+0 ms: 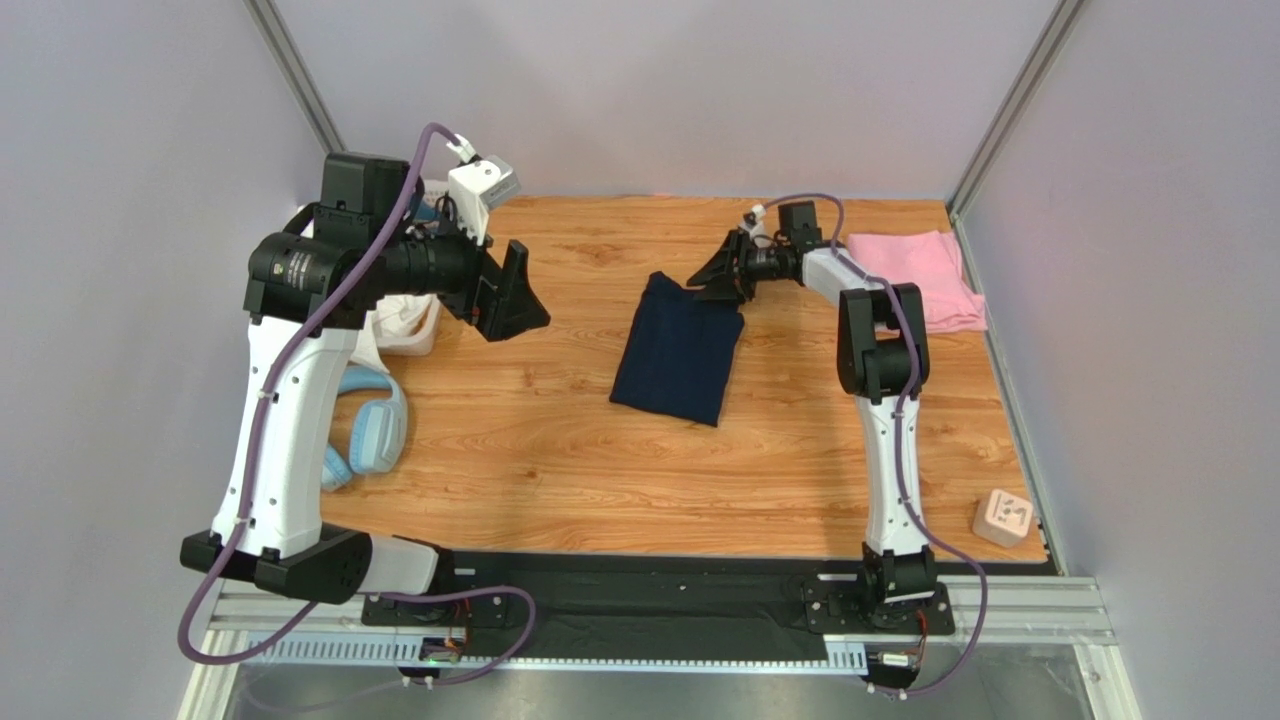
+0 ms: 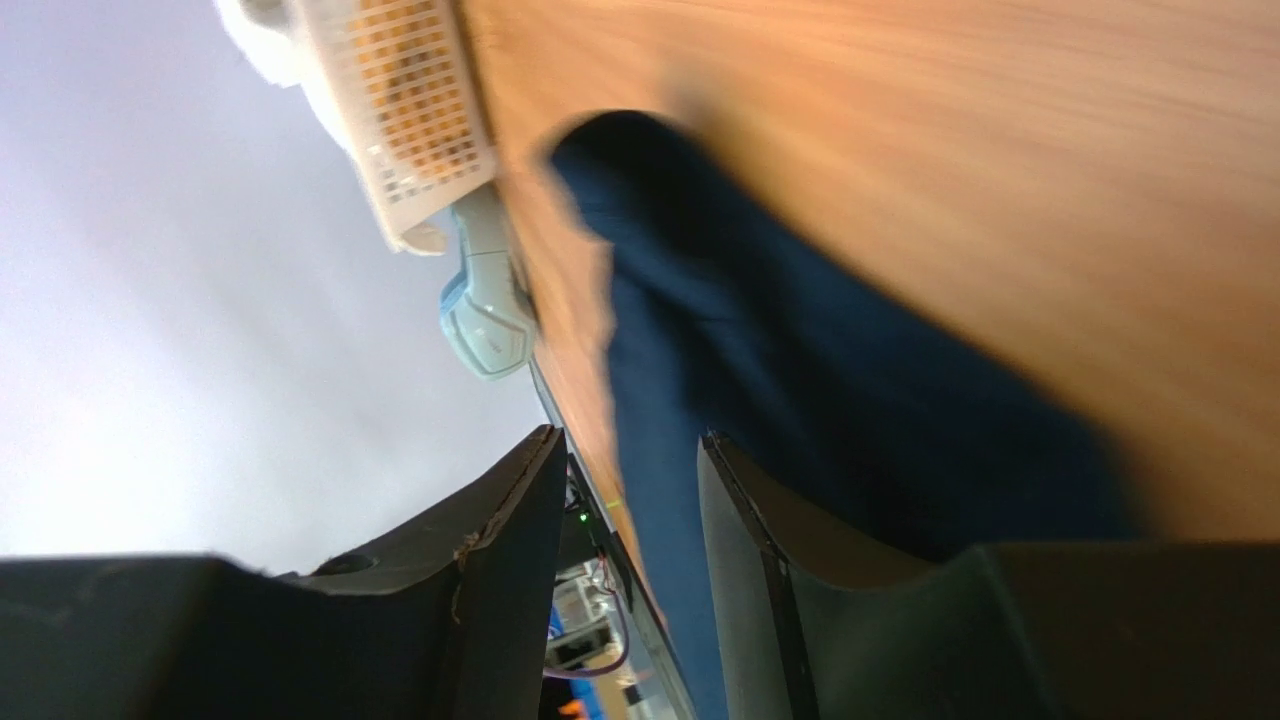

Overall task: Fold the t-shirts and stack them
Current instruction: Smooth out wrinkles on the folded tshirt, then put the neatly folded tshirt into the corner of the board with the right arm

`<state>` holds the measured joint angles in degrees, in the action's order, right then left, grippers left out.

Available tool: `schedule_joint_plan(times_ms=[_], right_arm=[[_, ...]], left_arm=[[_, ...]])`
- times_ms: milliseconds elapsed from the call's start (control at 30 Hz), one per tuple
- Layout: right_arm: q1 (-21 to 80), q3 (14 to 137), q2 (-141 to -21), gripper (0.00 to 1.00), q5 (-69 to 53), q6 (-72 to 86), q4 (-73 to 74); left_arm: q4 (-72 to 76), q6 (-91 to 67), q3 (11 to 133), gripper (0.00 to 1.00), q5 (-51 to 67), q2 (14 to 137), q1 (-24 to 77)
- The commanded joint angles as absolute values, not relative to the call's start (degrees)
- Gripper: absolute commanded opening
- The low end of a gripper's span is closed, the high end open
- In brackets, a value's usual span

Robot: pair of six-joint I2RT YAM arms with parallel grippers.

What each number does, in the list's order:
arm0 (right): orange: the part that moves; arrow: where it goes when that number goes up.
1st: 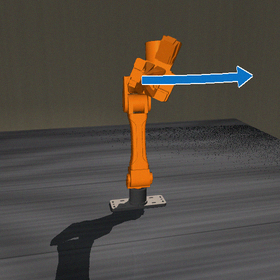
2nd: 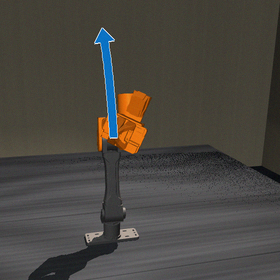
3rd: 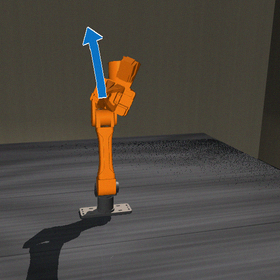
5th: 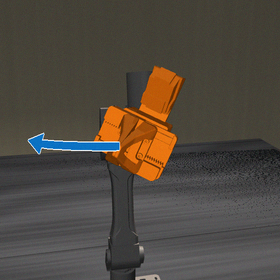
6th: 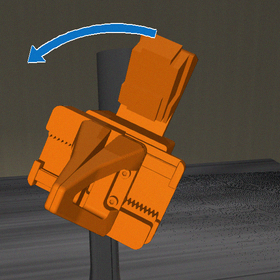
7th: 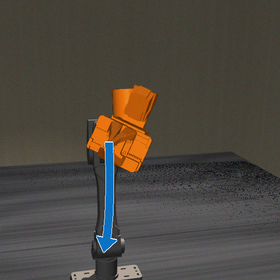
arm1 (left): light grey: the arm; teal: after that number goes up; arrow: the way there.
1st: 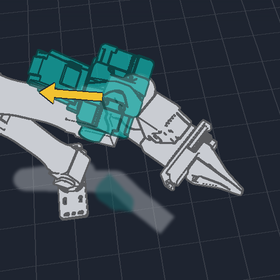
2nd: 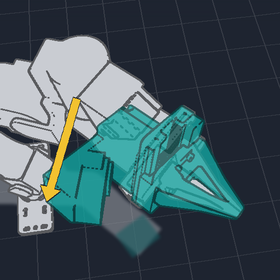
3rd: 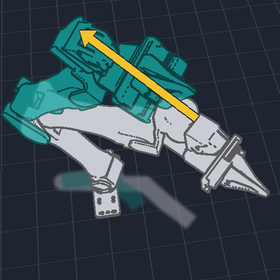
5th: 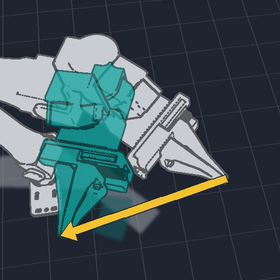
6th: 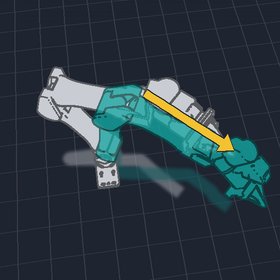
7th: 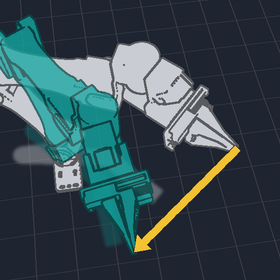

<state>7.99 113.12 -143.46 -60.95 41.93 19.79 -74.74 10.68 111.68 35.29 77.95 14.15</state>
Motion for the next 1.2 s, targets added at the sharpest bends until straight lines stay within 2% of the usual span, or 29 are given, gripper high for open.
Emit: schedule_joint_plan(times_ms=[0,267,600,700,800,933,1067,1167], right_arm=[[6.4,108.7,-145.1,0.43,-59.9,40.6,22.3],[5.3,103.0,-142.6,0.41,-57.2,37.3,25.1],[8.7,71.0,-119.9,0.4,-50.7,32.9,19.5],[10.7,67.5,-115.0,0.44,-49.6,32.7,19.5],[10.5,68.3,-110.1,0.52,-47.7,32.2,21.8],[6.4,68.9,-104.9,0.68,-42.6,31.9,24.3],[2.6,68.1,-103.6,0.7,-40.0,29.9,27.0],[0.4,65.8,-104.1,0.68,-39.3,29.1,27.2]], left_arm=[[-75.7,12.6,112.2,1.0,35.6,75.9,13.9],[-75.8,12.6,112.4,1.0,36.2,75.1,13.9],[-75.1,12.6,112.2,1.0,38.5,74.5,13.9],[-74.9,12.3,111.9,1.0,39.2,74.5,13.9],[-74.9,12.0,112.0,1.0,39.6,74.4,13.9],[-75.2,12.0,112.4,1.0,39.1,73.8,13.9],[-75.9,12.2,113.3,1.0,38.8,73.8,13.9],[-75.9,12.0,113.6,1.0,39.2,74.0,13.9]])
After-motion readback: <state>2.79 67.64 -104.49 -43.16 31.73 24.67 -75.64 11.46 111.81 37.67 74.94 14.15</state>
